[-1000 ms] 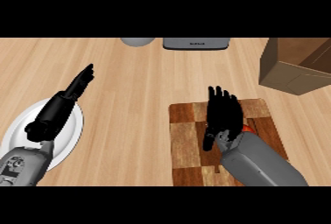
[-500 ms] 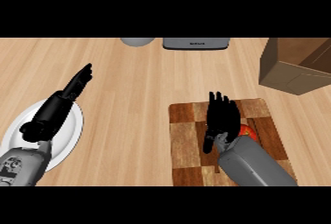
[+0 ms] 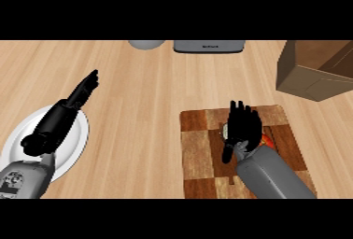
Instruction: Pick the cupcake from the cutting board and place it in the cardboard box
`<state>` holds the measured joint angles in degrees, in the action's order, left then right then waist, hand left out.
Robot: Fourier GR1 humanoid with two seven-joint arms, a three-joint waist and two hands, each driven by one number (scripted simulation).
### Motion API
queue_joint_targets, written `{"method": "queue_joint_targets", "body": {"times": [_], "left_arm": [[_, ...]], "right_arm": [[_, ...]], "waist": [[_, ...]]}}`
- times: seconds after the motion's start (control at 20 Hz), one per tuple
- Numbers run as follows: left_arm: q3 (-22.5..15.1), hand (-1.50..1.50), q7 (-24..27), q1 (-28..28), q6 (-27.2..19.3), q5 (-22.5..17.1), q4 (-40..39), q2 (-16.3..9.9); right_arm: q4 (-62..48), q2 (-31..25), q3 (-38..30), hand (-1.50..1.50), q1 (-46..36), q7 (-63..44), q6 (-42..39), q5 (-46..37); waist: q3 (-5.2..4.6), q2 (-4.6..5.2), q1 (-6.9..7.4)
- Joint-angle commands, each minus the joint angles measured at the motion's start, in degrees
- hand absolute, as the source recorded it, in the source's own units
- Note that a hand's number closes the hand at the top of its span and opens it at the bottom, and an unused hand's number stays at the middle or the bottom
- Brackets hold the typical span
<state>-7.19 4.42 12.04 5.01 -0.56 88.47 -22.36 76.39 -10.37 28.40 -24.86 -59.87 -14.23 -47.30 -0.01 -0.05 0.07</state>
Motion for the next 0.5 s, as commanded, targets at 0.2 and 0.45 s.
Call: {"method": "queue_joint_targets", "body": {"times": [0.2, 0.45], "left_arm": [[1.2, 0.0, -1.4, 3.1, 1.2, 2.5, -2.8, 3.9], [3.0, 0.0, 1.4, -2.0, 3.1, 2.9, 0.1, 2.5]], "right_arm": [[-6.1, 1.1, -0.9, 1.5, 1.1, 8.5, 1.1, -5.2], [-5.7, 2.0, 0.7, 1.5, 0.9, 9.2, 6.3, -12.5]], "waist": [[0.01, 0.12, -0.05], [0.01, 0.06, 0.18]]}}
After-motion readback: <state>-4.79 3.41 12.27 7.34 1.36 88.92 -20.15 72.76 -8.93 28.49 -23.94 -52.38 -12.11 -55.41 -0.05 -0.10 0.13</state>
